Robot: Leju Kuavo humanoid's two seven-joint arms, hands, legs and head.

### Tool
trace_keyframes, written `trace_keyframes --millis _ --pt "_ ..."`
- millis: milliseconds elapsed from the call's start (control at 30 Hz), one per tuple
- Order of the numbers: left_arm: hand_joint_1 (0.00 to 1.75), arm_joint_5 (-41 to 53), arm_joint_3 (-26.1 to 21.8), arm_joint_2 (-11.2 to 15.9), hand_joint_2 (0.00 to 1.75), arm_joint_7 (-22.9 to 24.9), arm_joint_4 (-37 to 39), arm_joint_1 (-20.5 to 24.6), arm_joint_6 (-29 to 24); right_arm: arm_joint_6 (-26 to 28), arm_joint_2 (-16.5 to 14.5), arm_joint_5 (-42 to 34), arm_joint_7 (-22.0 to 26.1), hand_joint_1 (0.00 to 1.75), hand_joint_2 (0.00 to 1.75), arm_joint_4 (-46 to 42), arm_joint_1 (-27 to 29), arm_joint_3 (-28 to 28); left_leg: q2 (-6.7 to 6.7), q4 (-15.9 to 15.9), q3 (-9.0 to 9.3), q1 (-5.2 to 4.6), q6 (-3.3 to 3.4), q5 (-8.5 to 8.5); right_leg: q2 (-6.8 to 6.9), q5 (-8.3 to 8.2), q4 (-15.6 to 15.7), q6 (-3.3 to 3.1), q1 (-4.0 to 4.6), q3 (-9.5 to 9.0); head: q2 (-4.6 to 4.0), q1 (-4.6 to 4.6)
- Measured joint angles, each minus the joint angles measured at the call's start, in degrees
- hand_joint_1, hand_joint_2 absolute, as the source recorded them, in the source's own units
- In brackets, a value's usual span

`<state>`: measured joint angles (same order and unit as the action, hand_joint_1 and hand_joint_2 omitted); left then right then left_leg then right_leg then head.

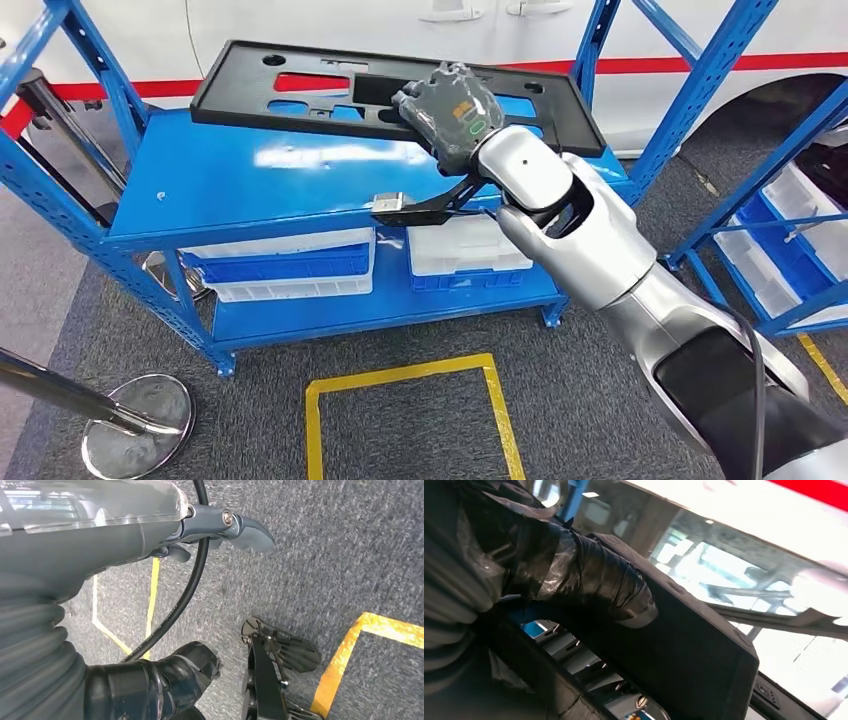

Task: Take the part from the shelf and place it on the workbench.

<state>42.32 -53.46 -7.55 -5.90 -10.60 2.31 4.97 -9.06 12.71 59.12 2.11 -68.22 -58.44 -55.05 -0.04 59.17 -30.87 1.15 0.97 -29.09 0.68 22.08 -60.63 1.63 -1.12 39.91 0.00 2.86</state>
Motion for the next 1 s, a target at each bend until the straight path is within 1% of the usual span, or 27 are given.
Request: trace_keyframes --millis 33,67,100,133,167,200,233,267,300,367,400,433,467,500,533,567,633,667,700,733,767,800,867,900,933,967,1000 --pt "0.00 0.1 0.0 0.0 1.75 0.0 0.0 0.0 0.0 -0.4 -0.5 0.1 0.0 1.75 1.75 1.1 -0.5 -0.2 0.12 -0.2 -0.55 0.11 0.46 0.72 -0.07 1.74 -1.2 0.22 -0.08 0.47 0.00 0.03" --pt "0.00 0.3 0.0 -0.1 1.75 0.0 0.0 0.1 0.1 -0.9 -1.0 0.3 -0.2 1.75 1.75 2.2 -1.1 -0.5 0.22 -0.2 -1.21 0.14 0.88 1.42 -0.13 4.47 -3.4 0.34 -0.16 1.12 0.00 0.04" --pt "0.00 0.5 0.0 0.0 1.75 0.0 0.0 0.1 0.2 -1.5 -1.8 0.4 -0.4 1.75 1.75 3.5 -2.0 -0.8 0.24 -0.2 -2.02 0.03 1.15 2.07 -0.18 7.55 -6.5 0.42 -0.16 1.79 0.00 0.07" --pt "0.00 0.7 0.0 0.0 1.75 -0.1 0.0 0.1 0.3 -2.0 -2.9 0.5 -0.7 1.75 1.75 5.2 -3.1 -1.1 0.26 -0.2 -2.87 -0.09 1.34 2.68 -0.20 9.85 -9.9 0.44 -0.16 2.32 0.00 0.05" --pt "0.00 0.8 0.0 0.0 1.75 -0.2 0.0 0.2 0.4 -2.4 -4.1 0.5 -0.8 1.75 1.75 7.1 -4.5 -1.4 0.27 -0.1 -3.76 -0.25 1.44 3.29 -0.21 10.84 -12.7 0.41 -0.14 2.52 0.00 0.04" --pt "0.00 0.9 0.0 0.0 1.75 -0.3 0.0 0.2 0.5 -2.8 -5.2 0.4 -0.9 1.75 1.75 8.9 -5.9 -1.6 0.28 0.0 -4.64 -0.40 1.42 3.88 -0.23 10.36 -14.3 0.28 -0.08 2.10 0.00 0.04" --pt "0.00 1.0 0.0 0.0 1.75 -0.4 0.0 0.3 0.6 -2.9 -6.2 0.3 -0.9 1.75 1.75 10.4 -7.0 -1.7 0.26 0.1 -5.45 -0.53 1.40 4.44 -0.27 8.89 -14.2 0.02 0.07 0.87 0.00 0.04" --pt "0.00 1.0 0.0 0.0 1.75 -0.5 0.0 0.3 0.7 -3.0 -7.0 0.2 -0.9 1.75 1.75 11.5 -7.8 -1.7 0.22 0.2 -6.12 -0.64 1.36 4.95 -0.35 7.26 -12.3 -0.41 0.28 -1.24 0.00 0.05" --pt "0.00 0.9 0.0 -0.1 1.75 -0.5 0.0 0.3 0.8 -3.1 -7.7 0.1 -0.8 1.75 1.75 12.2 -8.4 -1.7 0.18 0.2 -6.65 -0.75 1.26 5.40 -0.43 6.52 -9.0 -1.03 0.59 -4.07 0.00 0.04" --pt "0.00 0.9 0.0 -0.4 1.75 -0.6 0.0 0.3 0.8 -3.3 -9.0 0.0 -0.8 1.75 1.75 13.2 -9.6 -1.7 0.17 0.2 -7.32 -0.82 0.83 6.37 -0.52 7.35 -1.5 -2.03 1.14 -9.22 0.00 0.02" --pt "0.00 0.8 0.0 -0.5 1.75 -0.7 0.0 0.3 0.8 -3.6 -9.5 0.0 -0.8 1.75 1.75 13.7 -10.3 -1.7 0.20 0.0 -7.54 -0.72 0.48 6.97 -0.55 7.94 0.9 -2.30 1.39 -10.45 0.00 0.02" --pt "0.00 0.7 0.0 -0.5 1.75 -0.7 0.0 0.3 0.8 -4.0 -10.0 0.0 -0.8 1.75 1.75 14.0 -10.8 -1.8 0.21 -0.4 -7.66 -0.61 0.11 7.67 -0.56 7.84 2.2 -2.44 1.53 -10.77 0.00 0.03" --pt "0.00 0.7 -0.1 -0.5 1.75 -0.8 0.0 0.3 0.8 -4.4 -10.4 0.0 -0.8 1.75 1.75 14.4 -11.2 -1.8 0.17 -0.7 -7.90 -0.52 -0.24 8.13 -0.49 7.20 2.8 -2.63 1.39 -10.64 0.00 0.05" --pt "0.00 0.7 -0.1 -0.5 1.75 -0.8 0.0 0.3 0.8 -4.9 -10.8 0.1 -0.9 1.75 1.75 14.8 -11.5 -1.8 0.11 -0.7 -8.21 -0.51 -0.57 7.81 -0.36 6.34 3.4 -2.90 1.24 -10.41 0.00 0.05" --pt "0.00 0.7 -0.1 -0.5 1.75 -0.9 0.0 0.3 0.8 -5.5 -11.4 0.2 -1.2 1.75 1.75 15.2 -11.7 -1.9 0.04 0.2 -8.72 -0.52 -0.89 6.42 -0.20 5.52 4.0 -3.30 1.02 -10.10 0.00 0.04" --pt "0.00 0.8 -0.1 -0.5 1.75 -1.0 0.0 0.3 0.8 -6.1 -12.1 0.3 -1.5 1.75 1.75 15.8 -12.0 -2.0 -0.01 2.2 -9.48 -0.46 -1.19 4.05 -0.09 4.80 4.4 -3.60 0.80 -9.62 0.00 0.02" --pt "0.00 1.1 -0.1 -0.4 1.75 -1.2 0.0 0.3 0.8 -7.1 -14.0 0.5 -2.5 1.75 1.75 17.3 -13.2 -2.1 -0.03 9.1 -11.16 -0.19 -1.82 -1.20 -0.13 3.69 4.0 -3.95 0.84 -7.95 0.00 0.00" --pt "0.00 1.2 -0.1 -0.4 1.75 -1.3 0.0 0.3 0.8 -7.5 -15.0 0.5 -2.9 1.75 1.75 18.1 -13.8 -2.1 -0.02 12.5 -11.72 -0.05 -2.11 -2.34 -0.17 3.27 3.6 -3.87 0.82 -7.01 0.00 0.00" --pt "0.00 1.3 -0.1 -0.4 1.75 -1.4 0.0 0.4 0.8 -7.7 -15.9 0.5 -3.2 1.75 1.75 18.8 -14.3 -2.1 -0.01 14.8 -11.71 0.09 -2.38 -2.14 -0.15 2.91 3.1 -3.75 0.77 -6.05 0.00 0.01" --pt "0.00 1.4 -0.1 -0.3 1.75 -1.4 0.0 0.5 0.8 -7.9 -16.6 0.5 -3.4 1.75 1.75 19.5 -14.6 -2.2 -0.01 15.3 -10.87 0.24 -2.63 -0.77 -0.10 2.62 2.5 -3.55 0.68 -5.08 0.00 0.01" --pt "0.00 1.5 -0.1 -0.2 1.75 -1.5 0.0 0.6 0.8 -8.2 -17.3 0.6 -3.6 1.75 1.75 20.1 -15.0 -2.2 0.00 13.9 -9.08 0.42 -2.86 0.92 -0.03 2.38 1.8 -3.31 0.57 -4.11 0.00 0.01" --pt "0.00 1.6 -0.1 -0.2 1.75 -1.5 0.0 0.7 0.8 -8.4 -18.0 0.6 -3.8 1.75 1.75 20.7 -15.4 -2.2 0.00 10.9 -6.70 0.61 -3.08 1.67 0.02 2.19 1.0 -3.05 0.47 -3.18 0.00 0.00" --pt "0.00 1.8 -0.1 -0.2 1.75 -1.7 0.0 0.9 1.0 -9.0 -19.4 0.8 -3.9 1.75 1.75 22.1 -16.6 -2.2 -0.16 4.1 -2.11 0.57 -2.97 0.60 0.02 1.72 -0.3 -2.45 0.56 -1.57 0.00 0.01" --pt "0.00 2.0 -0.1 -0.2 1.75 -1.8 0.0 0.9 1.1 -9.2 -20.3 0.8 -3.9 1.75 1.75 23.0 -17.2 -2.2 -0.23 2.0 -1.03 0.44 -2.66 -0.35 -0.01 1.32 -0.6 -2.15 0.66 -1.05 0.00 0.01" --pt "0.00 2.1 -0.1 -0.2 1.75 -1.9 0.0 0.9 1.1 -9.3 -21.1 0.8 -3.8 1.75 1.75 24.1 -17.7 -2.2 -0.31 1.1 -0.68 0.23 -2.14 -0.60 -0.05 0.84 -0.7 -1.79 0.76 -0.72 0.00 0.02" --pt "0.00 2.2 -0.1 -0.2 1.75 -2.0 0.0 0.9 1.2 -9.3 -21.8 0.8 -3.7 1.75 1.75 25.2 -18.0 -2.2 -0.25 1.0 -1.11 0.31 -1.53 -0.21 -0.09 0.42 -0.6 -1.41 0.77 -0.50 0.00 0.02" --pt "0.00 2.2 -0.2 -0.2 1.75 -2.1 0.0 1.0 1.3 -9.3 -22.4 0.8 -3.6 1.75 1.75 26.3 -18.2 -2.2 -0.16 0.9 -1.47 0.35 -1.02 0.34 -0.14 0.72 -0.8 -1.10 0.67 -0.24 0.00 0.03"
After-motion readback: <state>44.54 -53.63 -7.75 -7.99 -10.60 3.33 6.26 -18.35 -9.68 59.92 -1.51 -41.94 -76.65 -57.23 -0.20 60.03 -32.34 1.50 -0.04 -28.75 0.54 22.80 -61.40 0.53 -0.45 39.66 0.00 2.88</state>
